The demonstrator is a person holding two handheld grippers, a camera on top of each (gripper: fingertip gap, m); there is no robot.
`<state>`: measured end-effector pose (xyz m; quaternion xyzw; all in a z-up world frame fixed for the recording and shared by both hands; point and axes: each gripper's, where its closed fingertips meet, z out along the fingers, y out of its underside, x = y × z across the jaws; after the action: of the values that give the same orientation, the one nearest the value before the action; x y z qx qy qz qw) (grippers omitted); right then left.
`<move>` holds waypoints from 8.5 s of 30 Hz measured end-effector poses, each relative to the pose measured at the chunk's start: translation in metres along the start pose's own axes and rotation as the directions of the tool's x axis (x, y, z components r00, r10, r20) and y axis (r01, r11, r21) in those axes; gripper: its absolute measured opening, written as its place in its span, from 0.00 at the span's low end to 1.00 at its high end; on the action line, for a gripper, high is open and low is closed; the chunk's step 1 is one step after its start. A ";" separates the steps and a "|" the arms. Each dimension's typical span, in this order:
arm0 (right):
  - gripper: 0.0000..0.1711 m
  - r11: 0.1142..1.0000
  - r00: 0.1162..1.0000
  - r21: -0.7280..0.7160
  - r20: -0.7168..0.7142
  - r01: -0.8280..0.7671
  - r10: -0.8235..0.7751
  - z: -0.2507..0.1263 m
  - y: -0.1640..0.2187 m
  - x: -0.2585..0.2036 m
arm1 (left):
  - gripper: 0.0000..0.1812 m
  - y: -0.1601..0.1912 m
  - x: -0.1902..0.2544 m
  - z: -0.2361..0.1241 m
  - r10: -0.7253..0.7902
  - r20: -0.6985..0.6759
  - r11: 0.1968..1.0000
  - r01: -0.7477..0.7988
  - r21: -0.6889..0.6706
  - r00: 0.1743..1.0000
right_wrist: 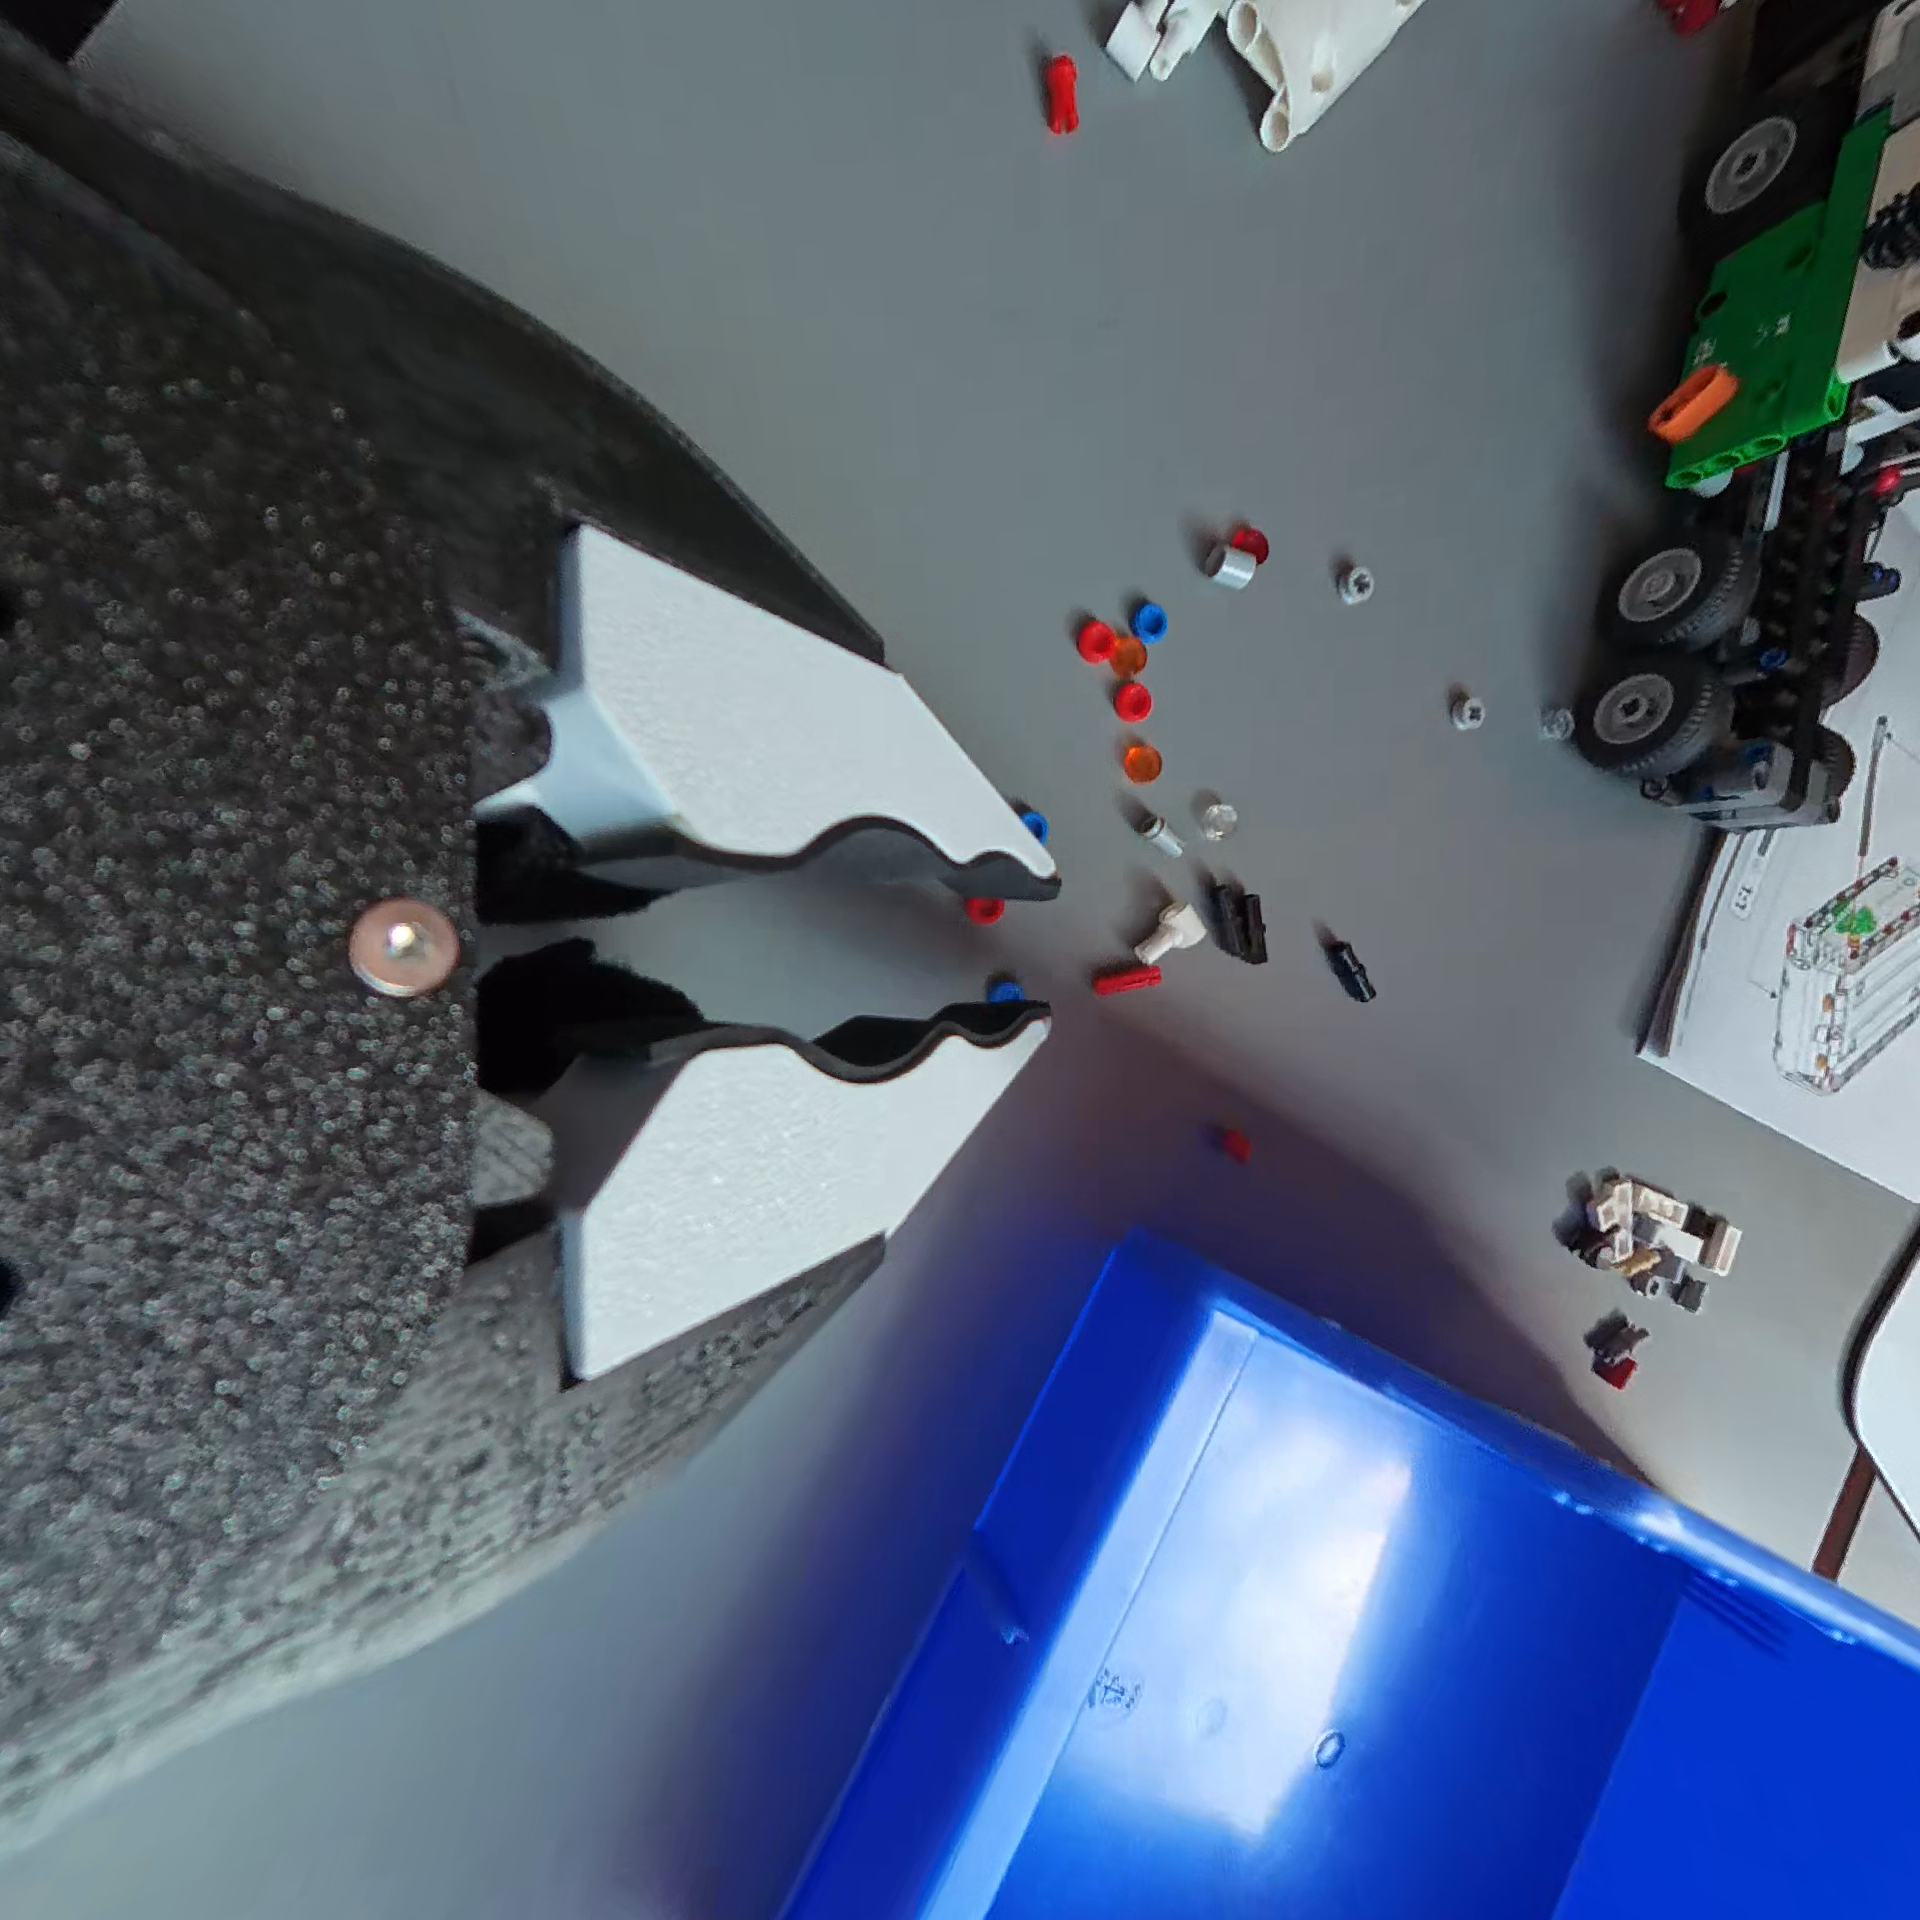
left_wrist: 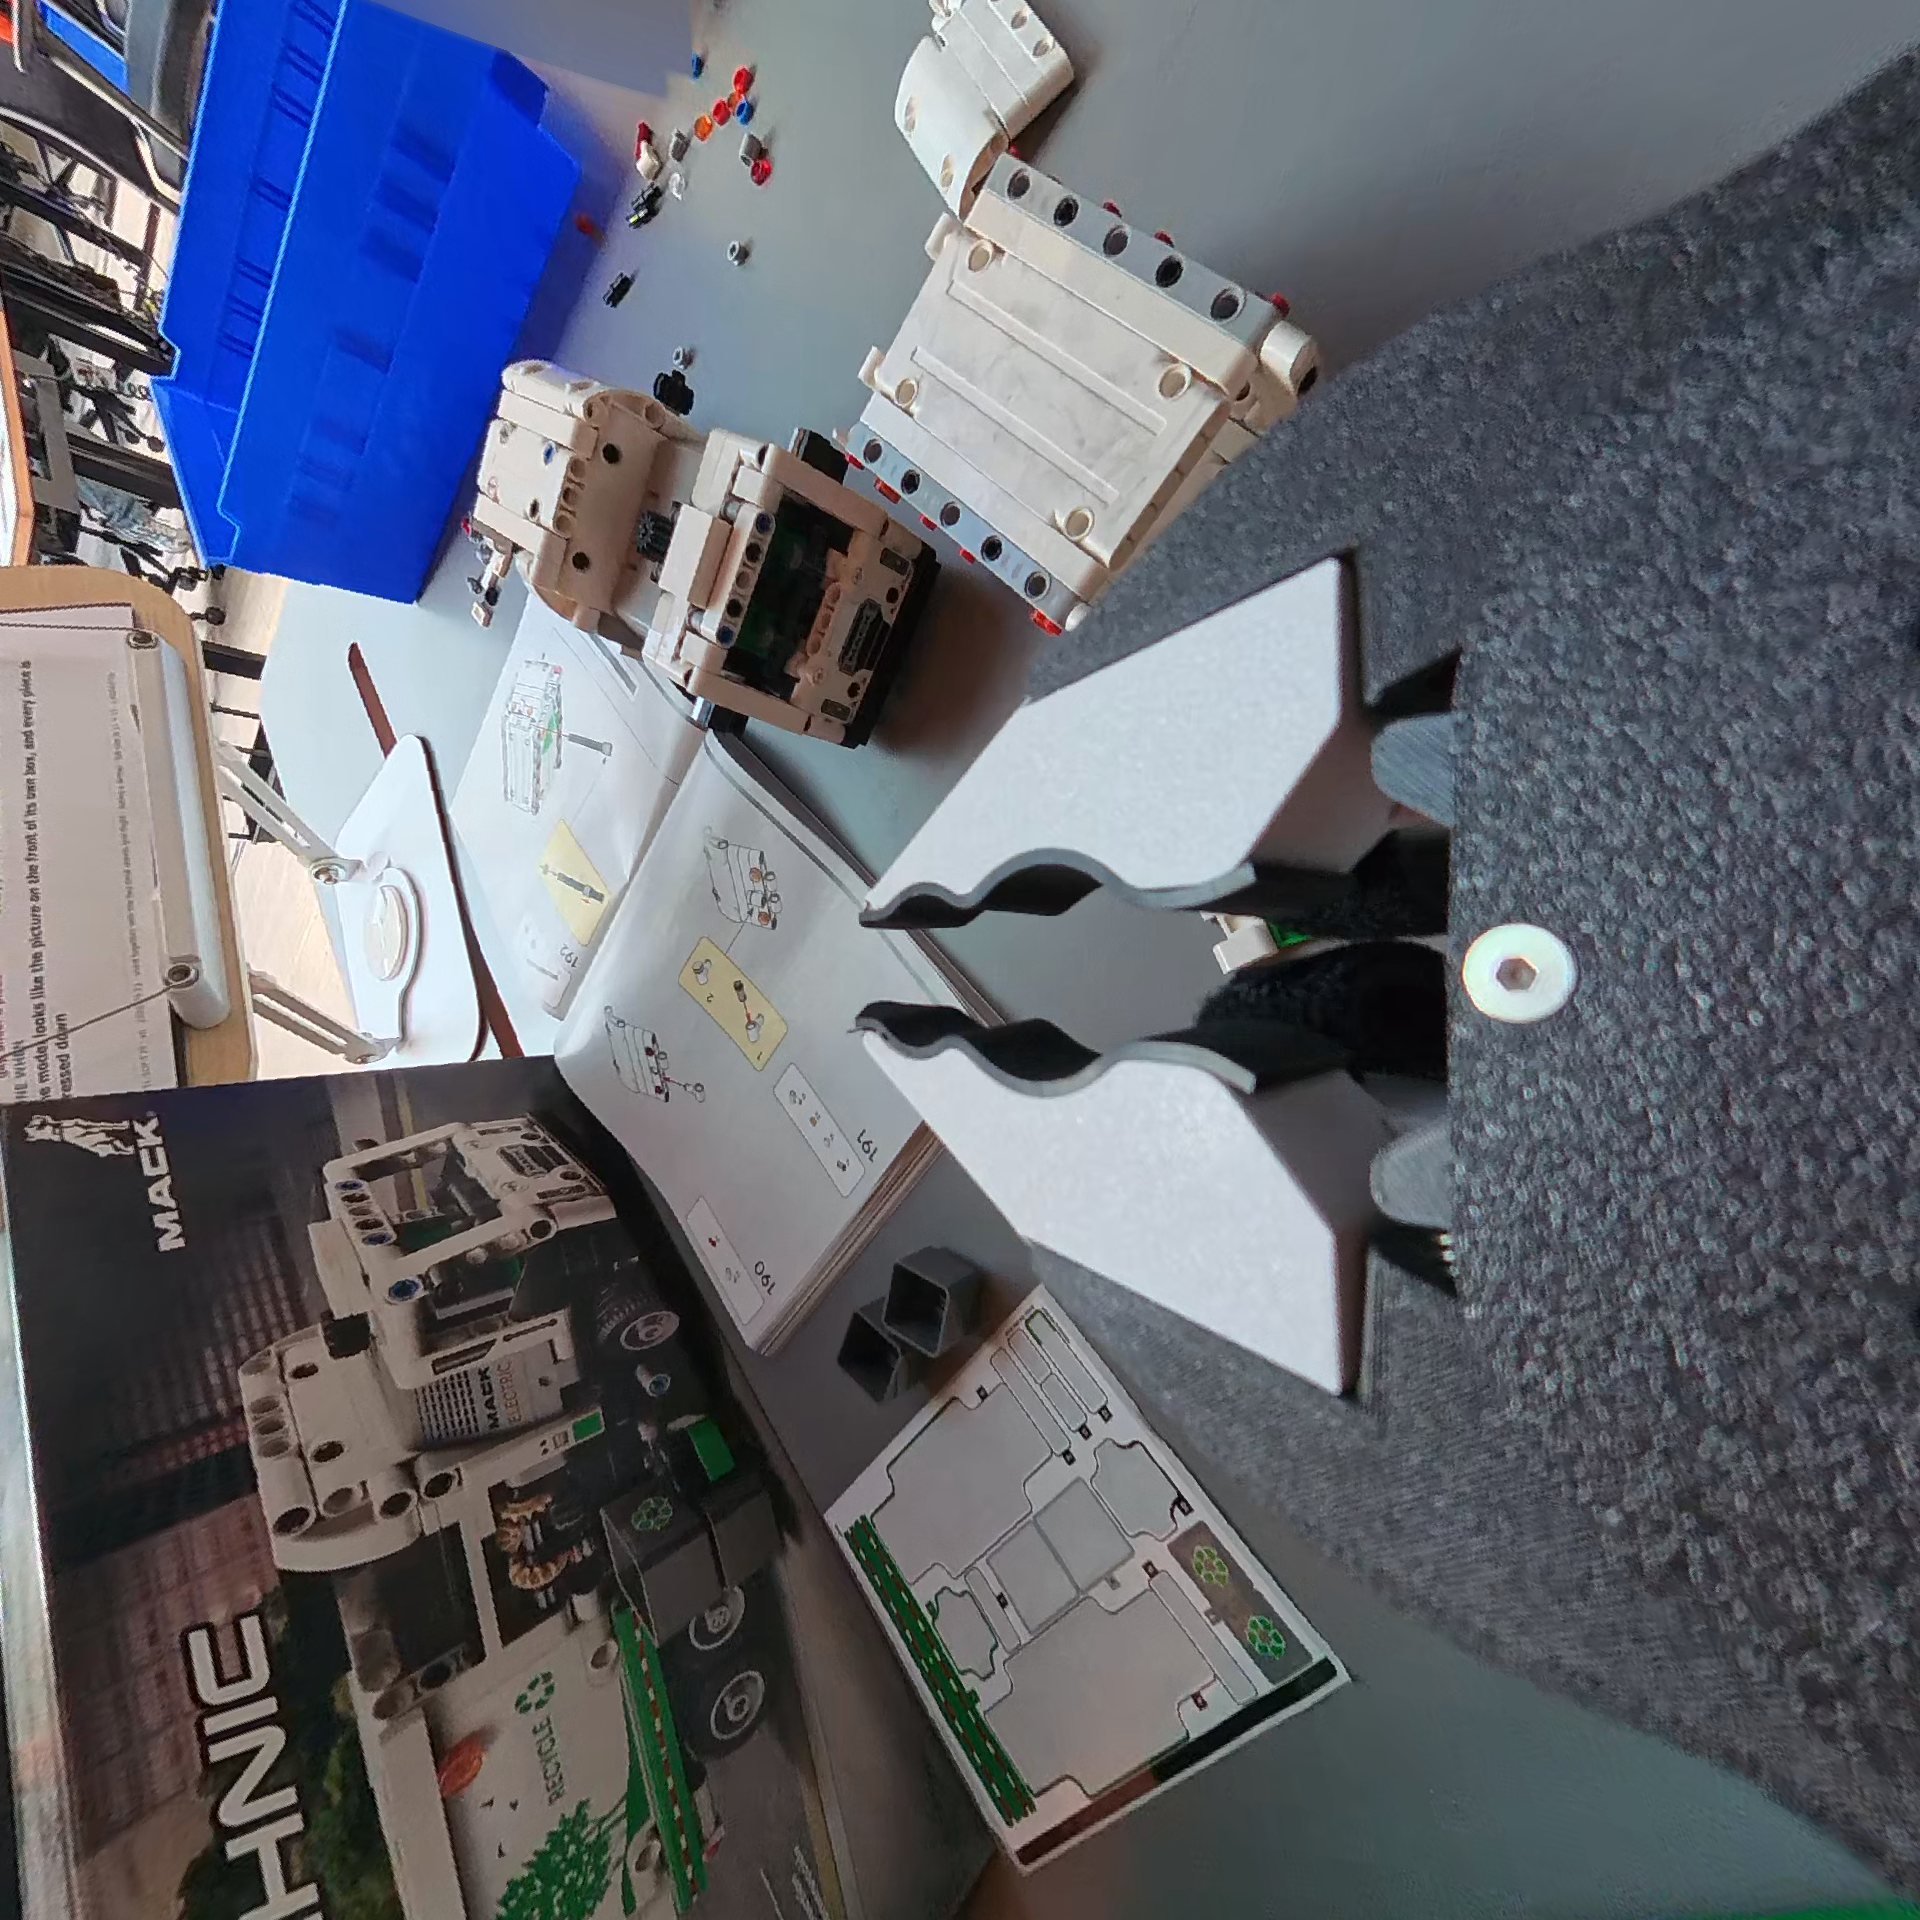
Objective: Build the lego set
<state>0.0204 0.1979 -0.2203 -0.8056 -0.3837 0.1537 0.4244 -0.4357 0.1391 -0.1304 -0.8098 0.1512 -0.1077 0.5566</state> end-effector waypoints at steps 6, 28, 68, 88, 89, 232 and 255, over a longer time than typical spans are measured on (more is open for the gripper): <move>0.11 1.000 1.000 0.022 -0.030 0.000 0.001 0.005 -0.009 0.002 | 0.07 0.001 0.000 0.001 0.006 0.001 1.000 -0.006 -0.007 1.000; 0.15 0.788 0.805 -0.175 0.049 0.590 -0.592 0.056 -0.194 0.038 | 0.06 -0.013 0.014 -0.010 -0.023 -0.081 0.998 0.027 0.049 0.996; 0.02 -0.082 0.222 -0.342 0.753 0.936 -0.619 0.158 -0.136 0.114 | 0.07 -0.001 0.021 -0.002 0.033 -0.075 0.999 -0.033 -0.004 0.997; 0.02 0.904 0.781 -0.088 0.543 0.418 -0.308 0.023 -0.046 -0.160 | 0.06 -0.006 0.028 -0.004 0.036 -0.087 0.999 -0.034 0.017 0.996; 0.02 0.900 0.781 -0.106 0.546 0.423 -0.303 0.019 -0.037 -0.161 | 0.06 -0.006 0.029 -0.004 0.039 -0.089 0.999 -0.038 0.017 0.995; 0.24 0.987 0.277 0.141 0.954 -0.080 -0.114 -0.039 -0.101 -0.246 | 0.03 0.012 0.297 -0.005 0.974 -0.071 0.221 -0.827 0.516 0.215; 0.05 0.530 0.611 0.567 0.059 0.631 -0.790 -0.009 -0.115 -0.242 | 0.03 0.006 0.271 0.006 0.877 -0.184 0.478 -0.767 0.428 0.444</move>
<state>-0.1897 0.0517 -0.1414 -0.4030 -0.6898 0.1805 0.5736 -0.1824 0.0431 -0.1366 -0.5041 0.6164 0.0049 0.6050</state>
